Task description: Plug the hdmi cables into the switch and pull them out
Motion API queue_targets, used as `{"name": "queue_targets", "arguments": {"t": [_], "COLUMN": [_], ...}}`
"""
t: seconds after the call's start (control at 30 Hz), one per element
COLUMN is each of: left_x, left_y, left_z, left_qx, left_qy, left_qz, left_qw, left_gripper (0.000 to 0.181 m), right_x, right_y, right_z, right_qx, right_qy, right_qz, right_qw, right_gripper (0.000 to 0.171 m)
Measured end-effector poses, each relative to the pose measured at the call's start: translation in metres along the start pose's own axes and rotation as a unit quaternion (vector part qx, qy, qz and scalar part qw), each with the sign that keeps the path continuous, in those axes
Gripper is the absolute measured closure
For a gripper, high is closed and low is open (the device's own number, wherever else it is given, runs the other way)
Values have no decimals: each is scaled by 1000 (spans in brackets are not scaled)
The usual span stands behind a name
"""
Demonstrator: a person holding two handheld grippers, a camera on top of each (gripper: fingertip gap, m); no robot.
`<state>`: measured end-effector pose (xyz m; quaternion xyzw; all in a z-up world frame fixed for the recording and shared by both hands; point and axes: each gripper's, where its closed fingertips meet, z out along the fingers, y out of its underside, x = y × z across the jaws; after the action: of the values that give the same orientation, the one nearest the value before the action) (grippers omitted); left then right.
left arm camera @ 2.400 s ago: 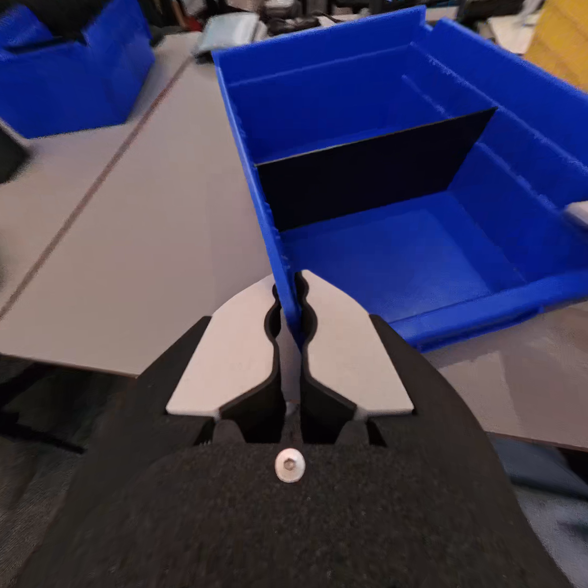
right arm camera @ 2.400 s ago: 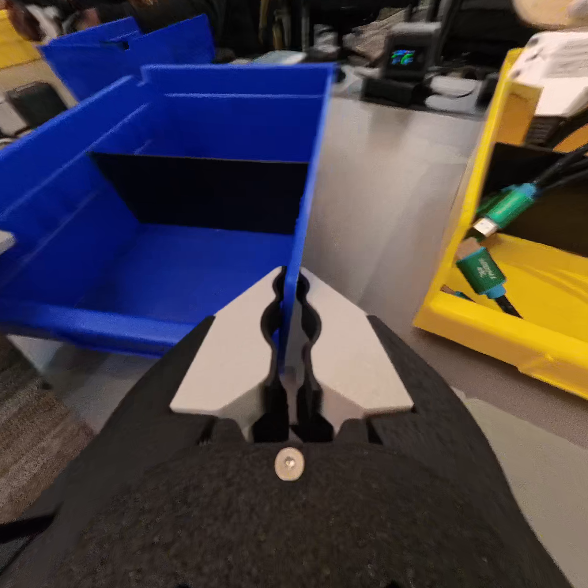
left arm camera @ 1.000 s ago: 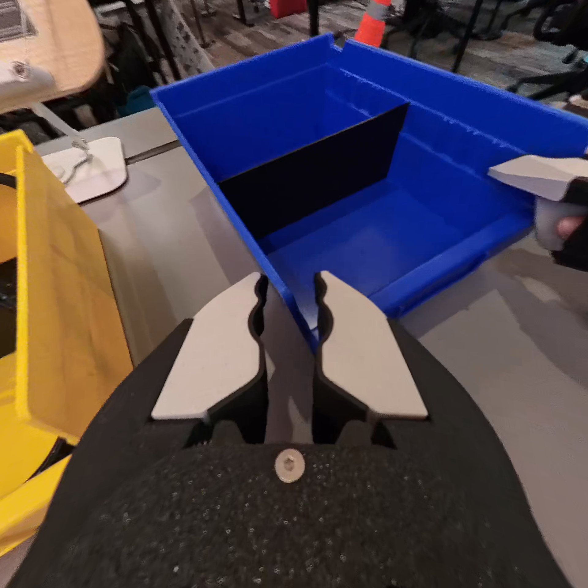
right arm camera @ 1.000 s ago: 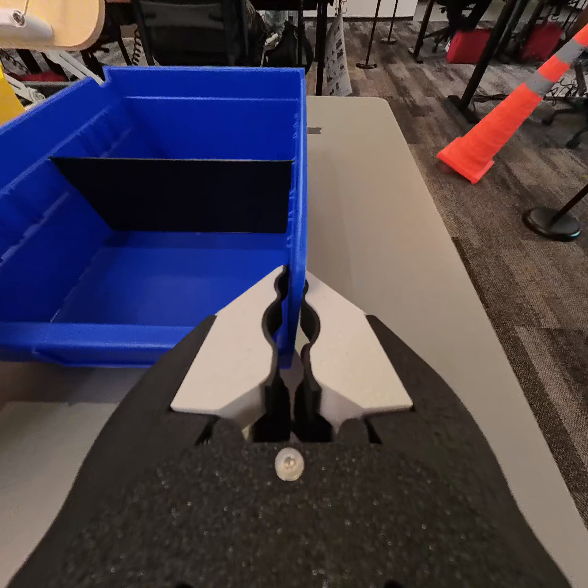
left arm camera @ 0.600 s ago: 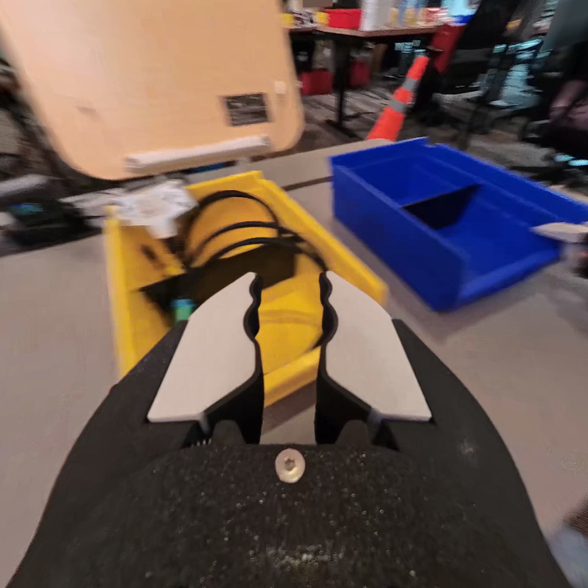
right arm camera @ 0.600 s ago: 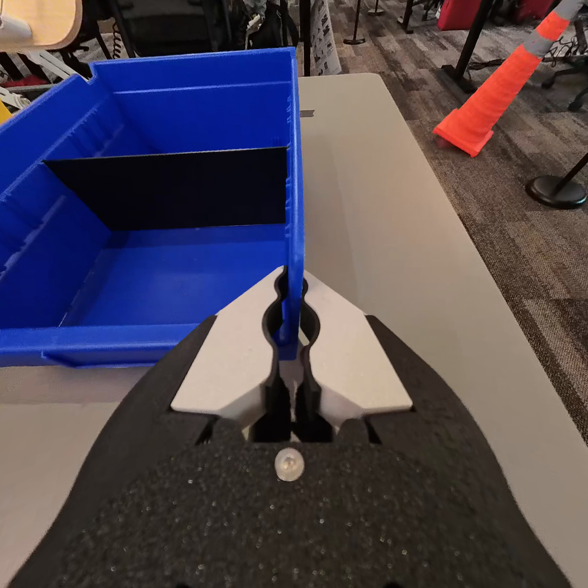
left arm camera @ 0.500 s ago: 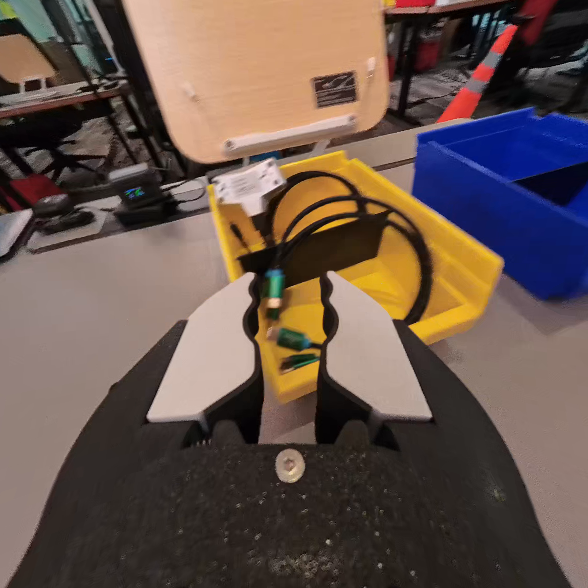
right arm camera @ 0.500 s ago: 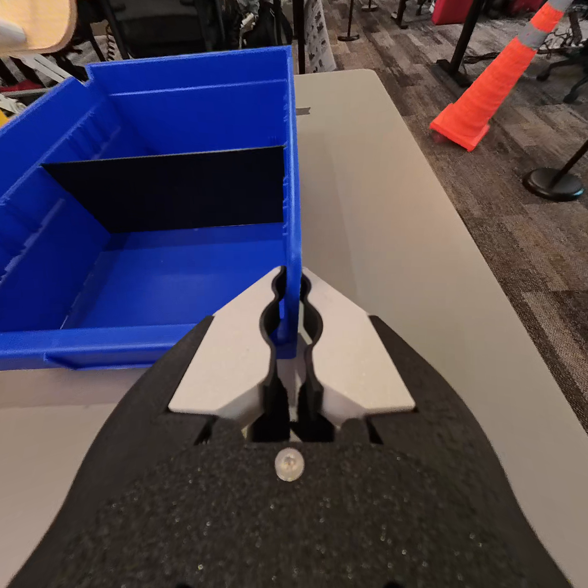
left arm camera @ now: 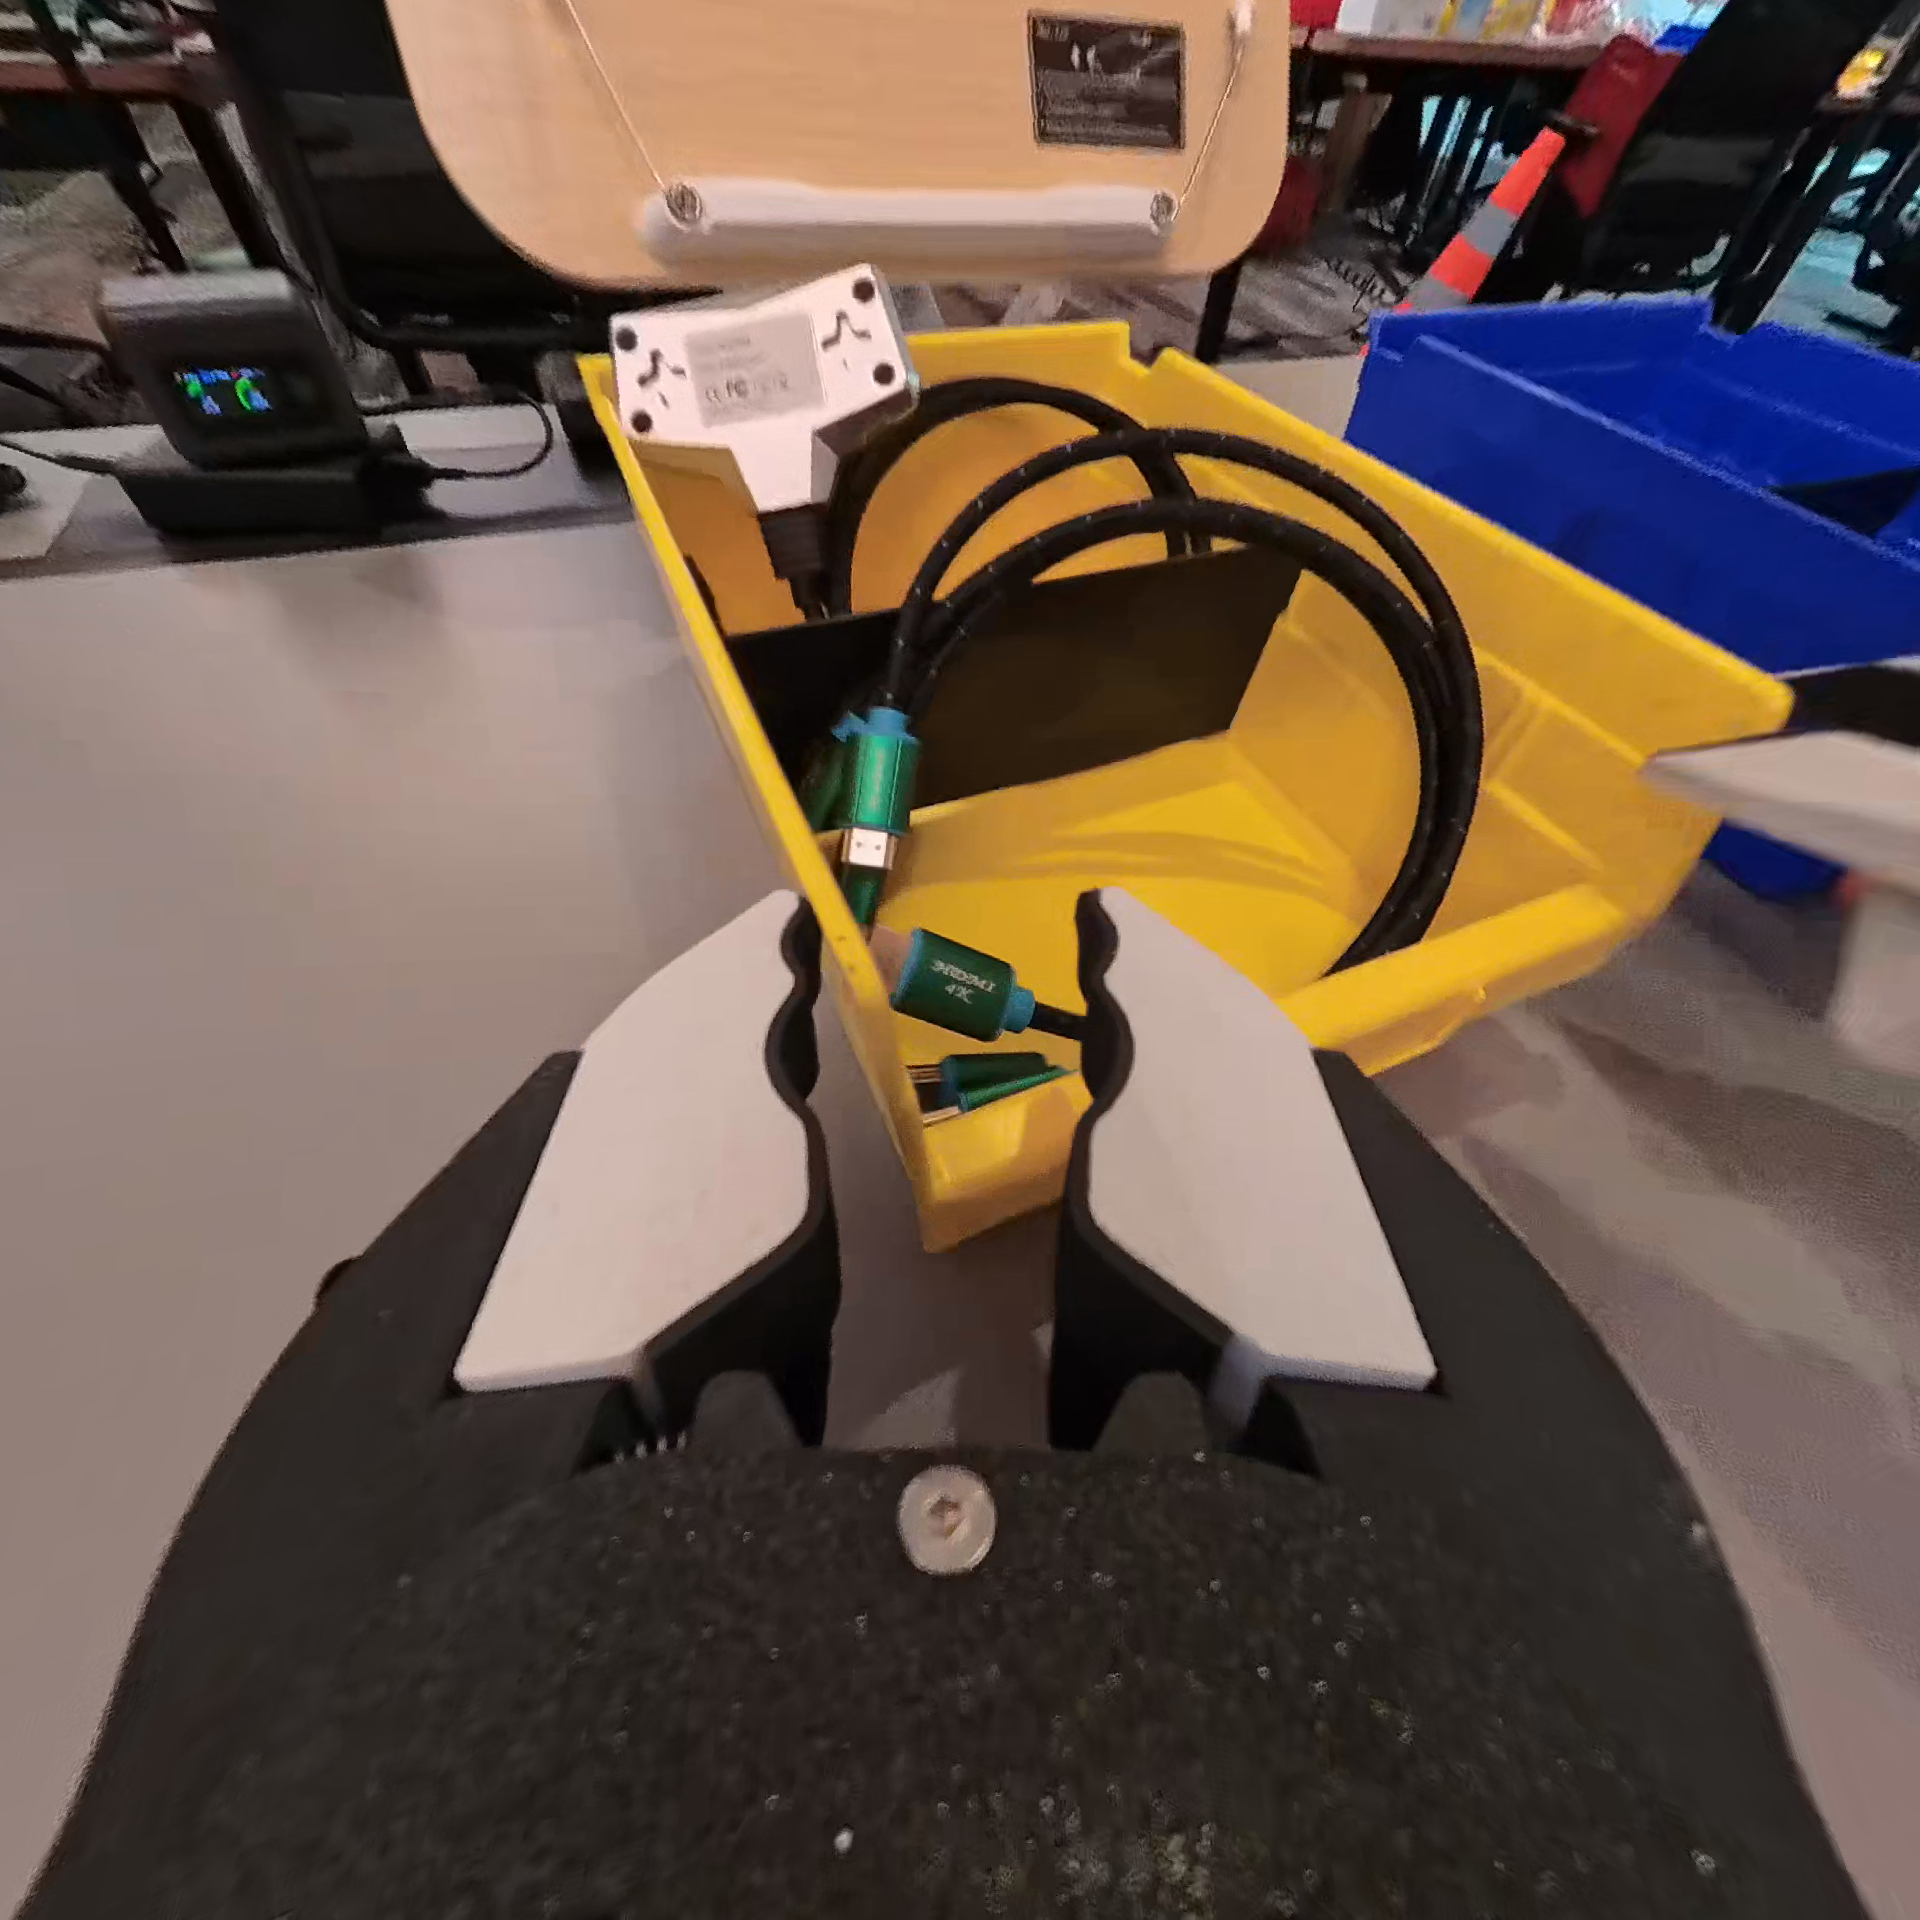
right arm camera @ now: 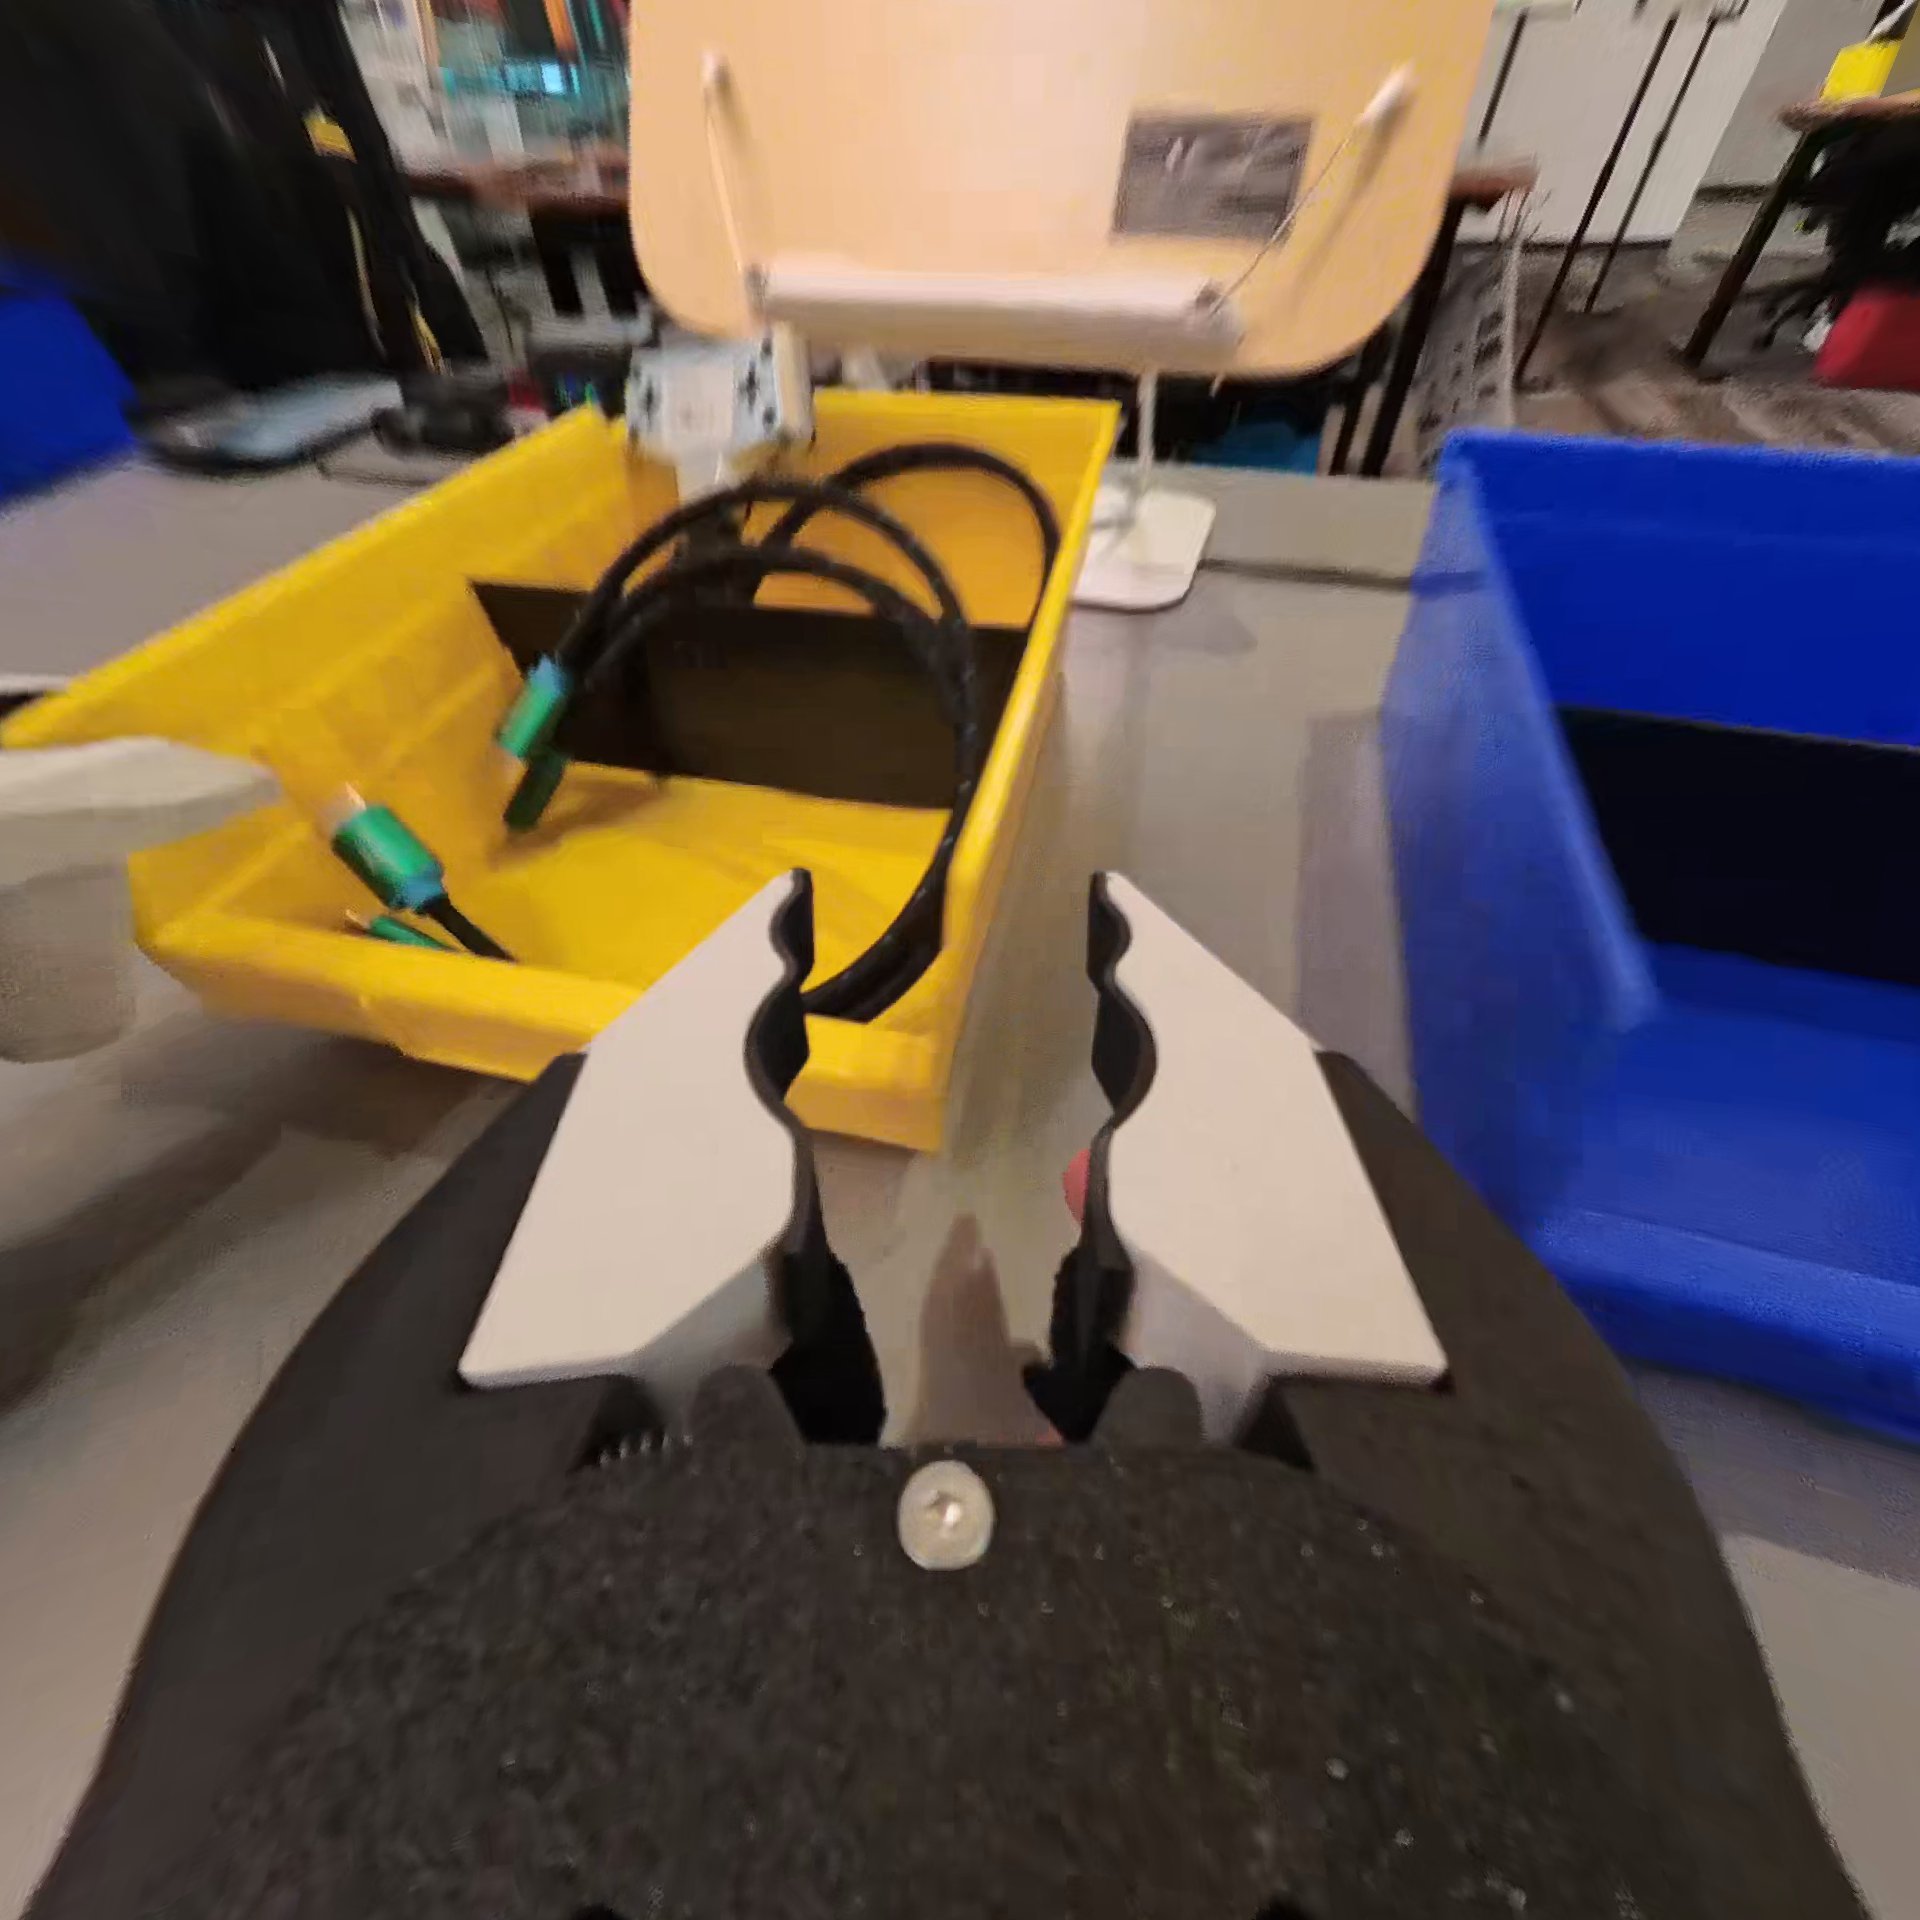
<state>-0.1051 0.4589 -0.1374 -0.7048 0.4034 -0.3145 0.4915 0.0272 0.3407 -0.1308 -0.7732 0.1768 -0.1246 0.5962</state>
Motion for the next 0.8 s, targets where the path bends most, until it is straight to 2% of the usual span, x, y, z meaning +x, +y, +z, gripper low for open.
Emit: {"name": "queue_targets", "arguments": {"t": [0.1, 0.17, 0.23, 0.33, 0.43, 0.57, 0.67, 0.8], "left_x": [-7, -15, -30, -53, -93, -175, -238, -280], "left_y": [15, 23, 21, 8, 0, 8, 18, 26], "left_z": [12, 16, 13, 4, -14, -53, -66, -67], "left_qx": [-39, -59, -67, -63, -51, -54, -56, -49], "left_qy": [-16, -27, -52, -77, -88, -110, -119, -133], "left_qz": [7, -13, -10, 20, 23, -8, -40, -32], "left_qw": [999, 998, 996, 995, 995, 992, 991, 989], "left_gripper": [138, 153, 171, 177, 177, 178, 179, 178], "right_x": [-10, 1, -1, -20, -58, -144, -208, -243], "right_y": [16, 30, 29, 14, -1, -8, -6, -1], "right_z": [25, 35, 36, 32, 40, 67, 91, 122], "right_qx": [-27, -70, -83, -64, -35, -35, -45, -45], "right_qy": [23, 78, 87, 117, 108, 60, 40, 68], "right_qz": [-23, -20, 8, -4, 17, -20, -45, -61], "right_qw": [999, 994, 993, 991, 993, 997, 997, 995], "right_gripper": [134, 152, 168, 170, 169, 169, 167, 169]}}
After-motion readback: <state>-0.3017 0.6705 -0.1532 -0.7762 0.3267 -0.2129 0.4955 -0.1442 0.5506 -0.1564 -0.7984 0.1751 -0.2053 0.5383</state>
